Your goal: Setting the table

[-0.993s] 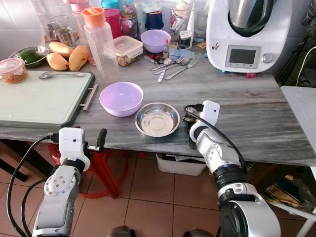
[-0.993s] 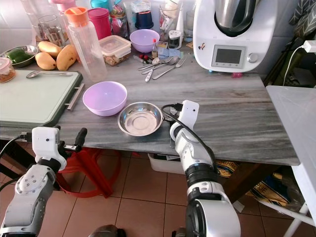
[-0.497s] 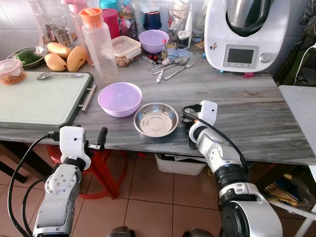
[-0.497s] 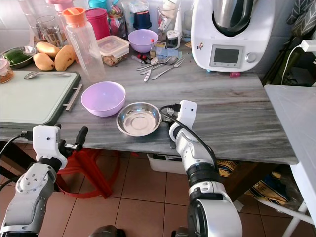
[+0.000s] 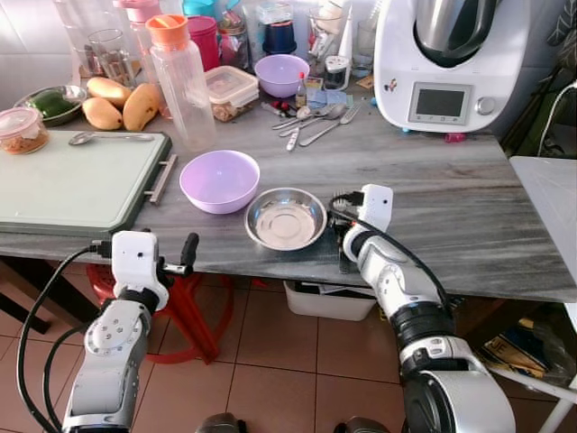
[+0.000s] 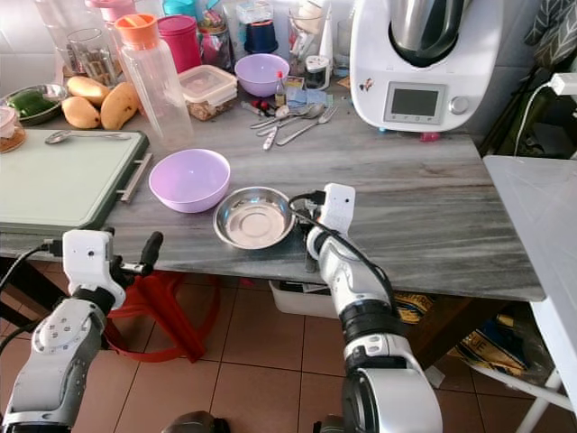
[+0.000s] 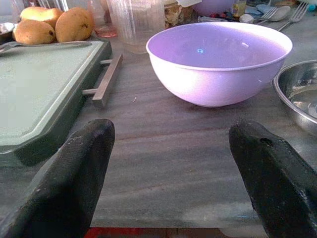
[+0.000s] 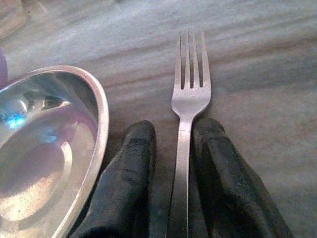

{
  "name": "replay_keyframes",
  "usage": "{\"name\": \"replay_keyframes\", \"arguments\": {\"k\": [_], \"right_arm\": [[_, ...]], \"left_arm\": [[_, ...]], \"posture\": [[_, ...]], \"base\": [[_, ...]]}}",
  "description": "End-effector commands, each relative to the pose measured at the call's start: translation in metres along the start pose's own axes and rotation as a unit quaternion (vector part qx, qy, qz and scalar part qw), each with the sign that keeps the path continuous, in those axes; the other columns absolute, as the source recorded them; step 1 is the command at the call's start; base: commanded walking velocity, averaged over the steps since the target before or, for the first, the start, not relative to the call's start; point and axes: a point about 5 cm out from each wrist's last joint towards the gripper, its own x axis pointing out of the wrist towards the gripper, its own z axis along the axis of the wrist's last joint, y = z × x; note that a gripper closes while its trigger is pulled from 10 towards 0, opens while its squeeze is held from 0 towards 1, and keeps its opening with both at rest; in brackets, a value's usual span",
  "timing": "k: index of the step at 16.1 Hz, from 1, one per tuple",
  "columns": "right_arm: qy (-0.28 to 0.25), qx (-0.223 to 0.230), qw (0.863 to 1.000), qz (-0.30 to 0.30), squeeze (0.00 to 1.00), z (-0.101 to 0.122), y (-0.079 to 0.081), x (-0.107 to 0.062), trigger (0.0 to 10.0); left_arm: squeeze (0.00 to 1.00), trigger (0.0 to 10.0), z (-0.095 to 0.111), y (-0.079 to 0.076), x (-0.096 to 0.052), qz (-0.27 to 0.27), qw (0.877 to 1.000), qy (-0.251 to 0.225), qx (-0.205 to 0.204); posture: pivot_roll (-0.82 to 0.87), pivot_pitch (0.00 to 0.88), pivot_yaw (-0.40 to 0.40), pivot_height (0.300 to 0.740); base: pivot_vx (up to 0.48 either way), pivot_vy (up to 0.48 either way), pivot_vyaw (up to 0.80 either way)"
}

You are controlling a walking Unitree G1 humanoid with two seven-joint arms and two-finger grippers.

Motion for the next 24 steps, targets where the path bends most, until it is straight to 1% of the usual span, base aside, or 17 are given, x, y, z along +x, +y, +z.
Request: {"name": "replay_keyframes", "arguments": {"k": [1, 3, 6, 10, 13, 16, 20, 24], "right_arm": [[0.059, -0.001, 0.998, -0.019, 1.00, -0.028, -0.009, -0.003, 10.0], [0.045, -0.011, 0.999, -0.020, 1.00, -0.023, -0.009, -0.004, 10.0], [0.043, -0.015, 0.999, -0.022, 1.00, -0.023, -0.010, -0.005, 10.0], [0.036, -0.027, 0.999, -0.031, 1.00, -0.025, -0.014, -0.011, 10.0], [0.017, -0.040, 0.998, -0.042, 1.00, -0.022, -0.019, -0.018, 10.0], [0.011, -0.039, 0.997, -0.059, 1.00, -0.021, -0.028, -0.025, 10.0], [0.007, -0.045, 0.997, -0.068, 1.00, -0.022, -0.031, -0.029, 10.0], [-0.044, -0.060, 0.994, -0.084, 1.00, -0.010, -0.032, -0.037, 10.0]], "left_arm": [[0.00, 10.0, 0.001, -0.001, 0.002, 0.000, 1.000, 0.002, 0.002], [0.00, 10.0, 0.001, -0.001, 0.003, 0.000, 1.000, 0.002, 0.002], [0.00, 10.0, 0.001, -0.001, 0.003, 0.000, 1.000, 0.002, 0.001], [0.00, 10.0, 0.002, -0.001, 0.005, -0.001, 1.000, 0.000, 0.001], [0.00, 10.0, 0.003, -0.002, 0.005, -0.001, 1.000, -0.002, 0.000], [0.00, 10.0, 0.003, -0.002, 0.007, -0.003, 1.000, -0.004, -0.002], [0.00, 10.0, 0.004, -0.003, 0.008, -0.005, 1.000, -0.007, -0.004], [0.00, 10.0, 0.004, -0.005, 0.009, -0.003, 1.000, -0.011, -0.008]], "posture": [[0.04, 0.005, 0.053, 0.740], [0.04, 0.004, 0.054, 0.740], [0.03, 0.002, 0.055, 0.740], [0.03, 0.000, 0.055, 0.740], [0.03, 0.000, 0.058, 0.740], [0.02, 0.000, 0.062, 0.740], [0.02, 0.000, 0.059, 0.740], [0.02, 0.000, 0.056, 0.740]], "base": [[0.000, 0.000, 0.00], [0.000, 0.000, 0.00], [0.000, 0.000, 0.00], [0.000, 0.000, 0.00], [0.000, 0.000, 0.00], [0.000, 0.000, 0.00], [0.000, 0.000, 0.00], [0.000, 0.000, 0.00]]}}
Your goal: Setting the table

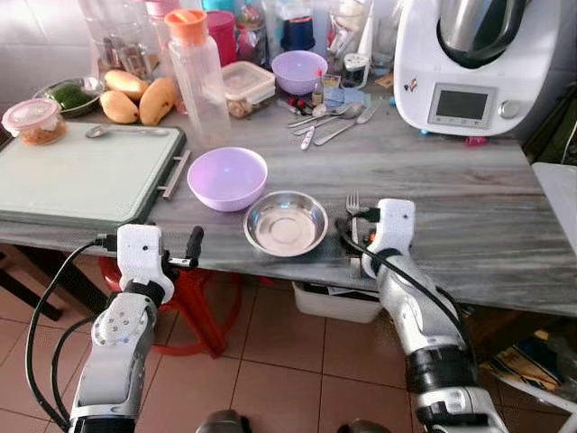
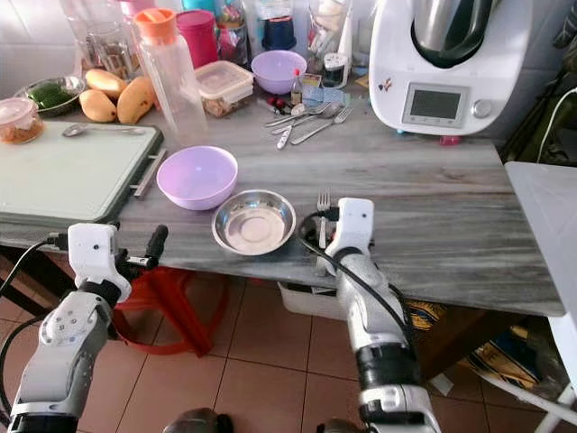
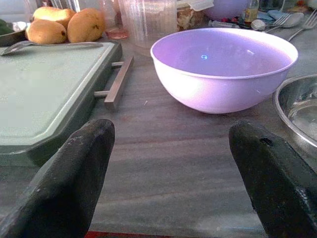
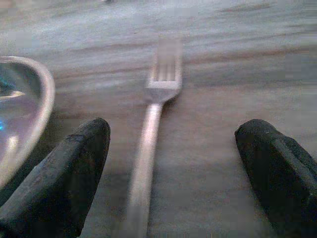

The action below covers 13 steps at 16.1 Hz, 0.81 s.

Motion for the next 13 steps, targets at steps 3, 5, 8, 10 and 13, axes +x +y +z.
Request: {"name": "replay_keyframes", "arguments": {"k": [3, 5, 8, 10, 13], "right_arm": [[-0.005, -0.007, 1.000, -0.029, 1.00, -0.001, -0.011, -0.007, 10.0], [-0.012, -0.009, 0.999, -0.041, 1.00, -0.001, -0.016, -0.015, 10.0], [-0.034, -0.045, 0.997, -0.044, 1.00, -0.008, -0.024, -0.035, 10.0], [-0.051, -0.054, 0.997, -0.036, 1.00, -0.011, -0.024, -0.044, 10.0], [-0.067, -0.058, 0.996, -0.026, 1.00, -0.013, -0.019, -0.045, 10.0]], "left_arm": [[0.00, 10.0, 0.000, -0.001, 0.002, 0.001, 1.000, -0.001, -0.002], [0.00, 10.0, 0.000, -0.001, 0.002, 0.000, 1.000, -0.003, -0.003], [0.00, 10.0, 0.000, -0.002, 0.003, -0.001, 1.000, -0.005, -0.005], [0.00, 10.0, -0.001, -0.004, 0.003, -0.003, 1.000, -0.005, -0.006], [0.00, 10.0, 0.000, -0.008, 0.007, -0.009, 1.000, -0.010, -0.008]], "posture": [[0.01, 0.000, 0.057, 0.740], [0.01, 0.000, 0.055, 0.740], [0.00, 0.000, 0.055, 0.740], [-0.01, 0.000, 0.058, 0.740], [-0.01, 0.000, 0.057, 0.740]], "base": [[0.000, 0.000, 0.00], [0.000, 0.000, 0.00], [0.000, 0.000, 0.00], [0.000, 0.000, 0.00], [0.000, 0.000, 0.00]]}}
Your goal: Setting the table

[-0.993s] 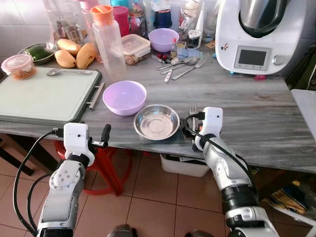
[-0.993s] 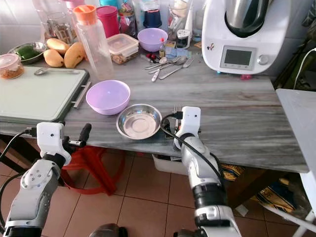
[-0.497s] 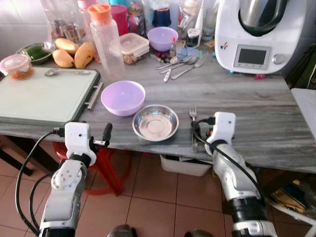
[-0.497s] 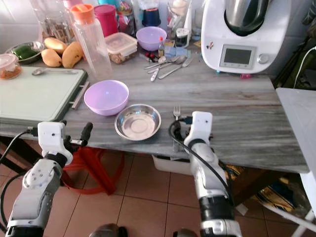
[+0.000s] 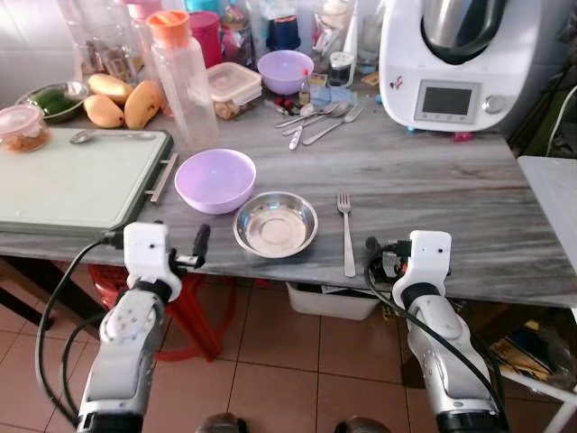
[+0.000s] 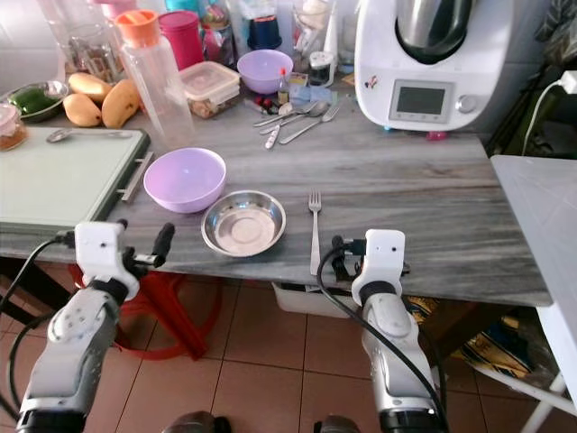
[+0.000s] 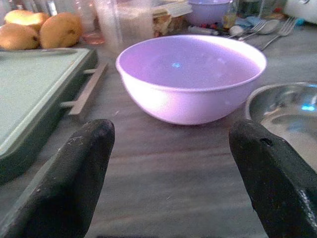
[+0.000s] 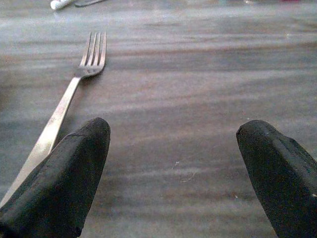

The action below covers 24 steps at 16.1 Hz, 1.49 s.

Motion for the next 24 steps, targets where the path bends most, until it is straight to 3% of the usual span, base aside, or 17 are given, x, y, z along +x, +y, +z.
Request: {"name": "replay_keyframes", "arguments": {"k": [1, 5, 8, 11, 14, 19, 22, 24], "right_arm": [[-0.018, -0.005, 1.000, 0.014, 1.00, 0.008, 0.008, 0.002, 10.0], [-0.039, -0.014, 0.999, 0.024, 1.00, 0.012, 0.013, -0.001, 10.0], [-0.087, -0.053, 0.994, 0.032, 1.00, 0.021, 0.014, -0.016, 10.0], [-0.125, -0.064, 0.989, 0.036, 1.00, 0.024, 0.014, -0.031, 10.0], [-0.112, -0.047, 0.990, 0.072, 1.00, 0.020, 0.023, -0.033, 10.0], [-0.072, -0.049, 0.968, 0.236, 0.97, 0.013, 0.054, -0.034, 10.0], [-0.061, -0.066, 0.961, 0.261, 0.93, 0.007, 0.058, -0.039, 10.0], [-0.081, -0.083, 0.965, 0.236, 0.93, 0.011, 0.050, -0.038, 10.0]], "left_arm": [[0.00, 10.0, 0.002, 0.003, 0.001, 0.004, 1.000, -0.006, 0.004], [0.00, 10.0, 0.001, 0.003, -0.001, 0.005, 1.000, -0.008, 0.005], [0.00, 10.0, 0.005, -0.005, -0.001, -0.005, 1.000, -0.023, -0.001], [0.00, 10.0, 0.001, -0.007, -0.002, 0.019, 1.000, -0.016, 0.003], [0.00, 10.0, 0.002, -0.007, 0.000, 0.020, 1.000, -0.017, -0.001], [0.00, 10.0, 0.001, -0.001, -0.002, 0.048, 0.999, -0.019, 0.001], [0.00, 10.0, -0.005, 0.014, -0.005, 0.099, 0.995, 0.000, 0.012], [0.00, 10.0, -0.006, 0.016, -0.006, 0.106, 0.994, 0.007, 0.016]], "posture": [[-0.01, 0.000, 0.056, 0.740], [-0.01, 0.000, 0.051, 0.740], [-0.02, 0.000, 0.048, 0.740], [-0.03, 0.000, 0.047, 0.740], [-0.03, 0.000, 0.043, 0.740], [-0.03, 0.000, 0.029, 0.740], [-0.03, 0.000, 0.028, 0.740], [-0.03, 0.000, 0.029, 0.740]], "base": [[0.000, 0.000, 0.00], [0.000, 0.000, 0.00], [0.000, 0.000, 0.00], [0.000, 0.000, 0.00], [0.000, 0.000, 0.00], [0.000, 0.000, 0.00], [0.000, 0.000, 0.00], [0.000, 0.000, 0.00]]}}
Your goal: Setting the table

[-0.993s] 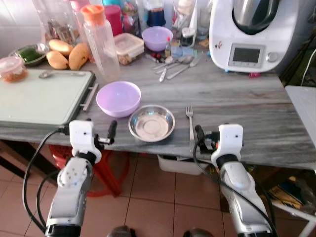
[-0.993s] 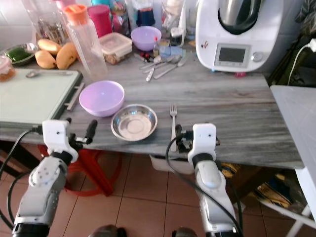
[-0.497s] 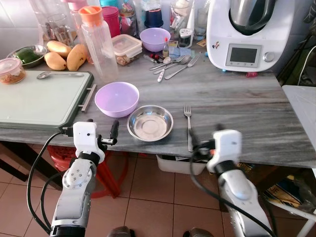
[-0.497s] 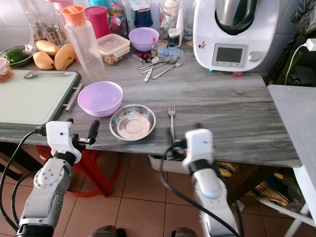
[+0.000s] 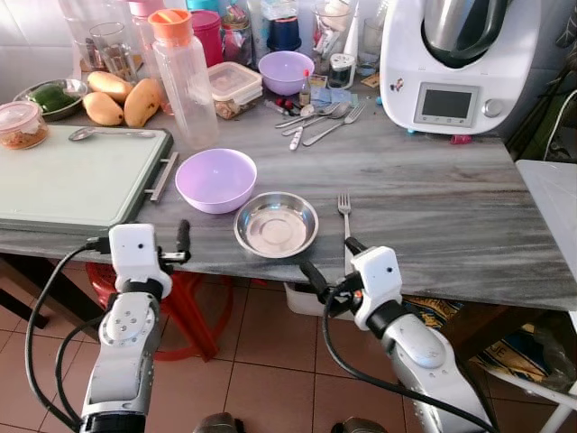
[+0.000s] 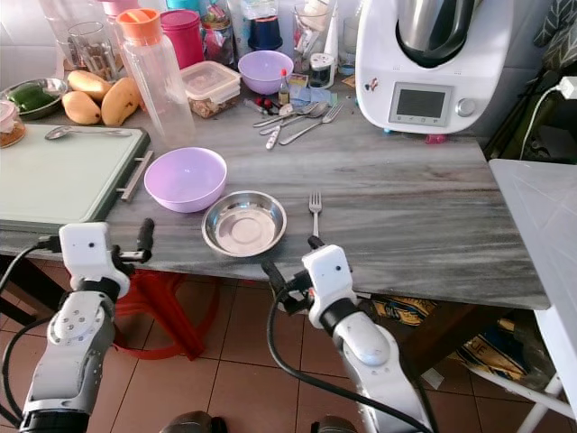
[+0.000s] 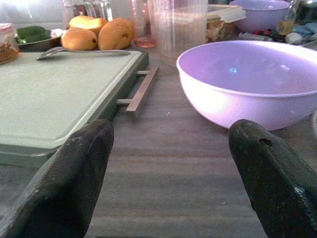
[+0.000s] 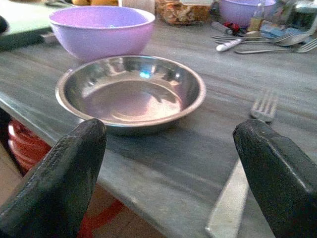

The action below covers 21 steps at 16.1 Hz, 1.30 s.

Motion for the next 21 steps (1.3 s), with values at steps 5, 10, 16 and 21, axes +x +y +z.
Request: {"name": "replay_keyframes", "arguments": {"k": [5, 10, 16, 21], "right_arm": [[-0.042, -0.007, 0.990, -0.132, 0.88, 0.012, -0.030, -0.007, 10.0], [-0.044, -0.013, 0.987, -0.154, 0.82, 0.011, -0.035, -0.007, 10.0], [-0.010, 0.015, 0.957, -0.290, 0.71, 0.000, -0.076, -0.017, 10.0], [0.008, 0.010, 0.934, -0.356, 0.61, -0.004, -0.100, -0.022, 10.0]], "left_arm": [[0.00, 10.0, -0.003, -0.011, 0.001, -0.024, 1.000, 0.006, -0.004], [0.00, 10.0, -0.003, -0.015, 0.003, -0.031, 0.999, 0.007, -0.008], [0.00, 10.0, -0.003, -0.015, 0.002, -0.036, 0.999, 0.004, -0.007], [0.00, 10.0, -0.002, -0.017, 0.000, -0.063, 0.998, 0.000, -0.010]], "posture": [[-0.04, 0.000, 0.034, 0.740], [-0.04, 0.000, 0.032, 0.740], [-0.04, 0.000, 0.034, 0.740], [-0.03, 0.000, 0.040, 0.740]], "base": [[0.000, 0.000, 0.00], [-0.161, 0.000, 0.00], [0.000, 0.000, 0.00], [0.000, 0.000, 0.00]]}}
